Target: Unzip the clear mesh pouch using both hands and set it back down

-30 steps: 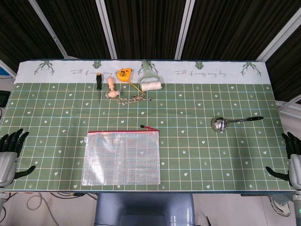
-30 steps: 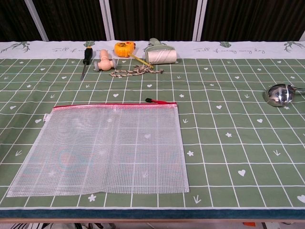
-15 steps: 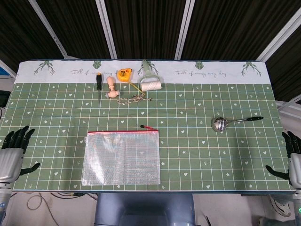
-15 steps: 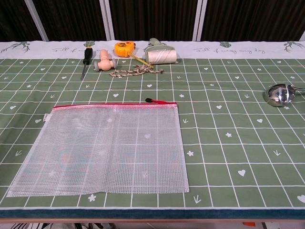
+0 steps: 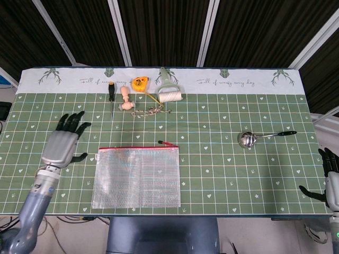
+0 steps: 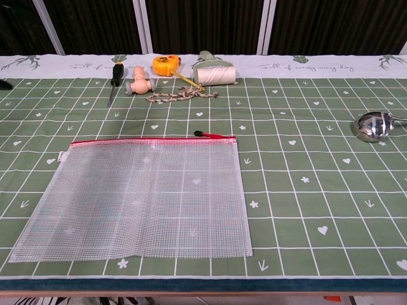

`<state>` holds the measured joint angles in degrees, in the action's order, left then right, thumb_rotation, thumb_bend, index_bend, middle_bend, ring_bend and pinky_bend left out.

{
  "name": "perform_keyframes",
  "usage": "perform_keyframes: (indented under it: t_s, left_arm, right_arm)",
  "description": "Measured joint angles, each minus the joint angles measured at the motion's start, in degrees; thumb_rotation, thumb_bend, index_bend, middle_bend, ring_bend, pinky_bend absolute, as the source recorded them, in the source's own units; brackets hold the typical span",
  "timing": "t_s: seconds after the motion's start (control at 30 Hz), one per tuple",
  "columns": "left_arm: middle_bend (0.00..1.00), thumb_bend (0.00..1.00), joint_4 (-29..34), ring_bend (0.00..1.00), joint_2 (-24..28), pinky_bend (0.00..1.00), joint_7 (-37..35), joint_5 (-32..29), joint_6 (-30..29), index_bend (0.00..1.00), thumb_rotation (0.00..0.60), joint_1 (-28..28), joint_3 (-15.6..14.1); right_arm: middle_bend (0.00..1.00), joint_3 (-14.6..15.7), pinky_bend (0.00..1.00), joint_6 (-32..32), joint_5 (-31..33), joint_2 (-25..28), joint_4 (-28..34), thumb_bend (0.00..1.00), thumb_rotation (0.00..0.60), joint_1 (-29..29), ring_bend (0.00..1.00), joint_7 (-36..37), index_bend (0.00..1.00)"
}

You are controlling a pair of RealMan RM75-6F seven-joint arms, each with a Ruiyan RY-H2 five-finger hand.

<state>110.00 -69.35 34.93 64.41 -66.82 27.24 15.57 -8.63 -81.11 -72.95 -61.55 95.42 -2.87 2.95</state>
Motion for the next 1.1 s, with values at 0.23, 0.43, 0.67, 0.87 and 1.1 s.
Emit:
perform_keyframes:
  t_s: [0.23,0.43,0.67,0.87,1.1]
  left_arm:
    - [0.05,0.17,-6.5,0.0,-11.1,0.0,10.2,-11.8,4.9,0.34,0.6,11.8,3.2]
    - [0.07,0.2,-15.4,0.0,-20.6,0.0,15.7,-18.1,6.6,0.36,0.6,20.1,4.1]
    - [0.08,0.23,-25.3,0.0,-28.3,0.0,18.3,-23.2,8.2,0.39,0.6,26.6,4.8]
    - [0.09,0.23,-32.7,0.0,-33.4,0.0,19.4,-26.9,9.7,0.4,0.6,30.7,5.2]
    - [0.1,0.26,-41.6,0.0,-39.1,0.0,19.7,-30.0,12.0,0.43,0.6,34.9,5.6]
  right_arm:
    - [0.0,-0.1,0.2,0.8,0.7,0.3,0.4,0.14,0.6,-0.1,0.0,0.7,0.0]
    - [0.0,-0.2,0.2,1.5,1.5,0.6,0.9,0.14,0.6,-0.1,0.0,0.9,0.0]
    - [0.0,-0.3,0.2,2.0,2.1,0.8,1.1,0.14,0.6,-0.2,0.0,1.3,0.0]
    - [0.0,-0.5,0.2,2.5,2.7,0.9,1.3,0.14,0.6,-0.3,0.0,1.8,0.0]
    - [0.0,-0.5,0.2,2.9,3.0,1.0,1.4,0.14,0.6,-0.4,0.0,2.0,0.0]
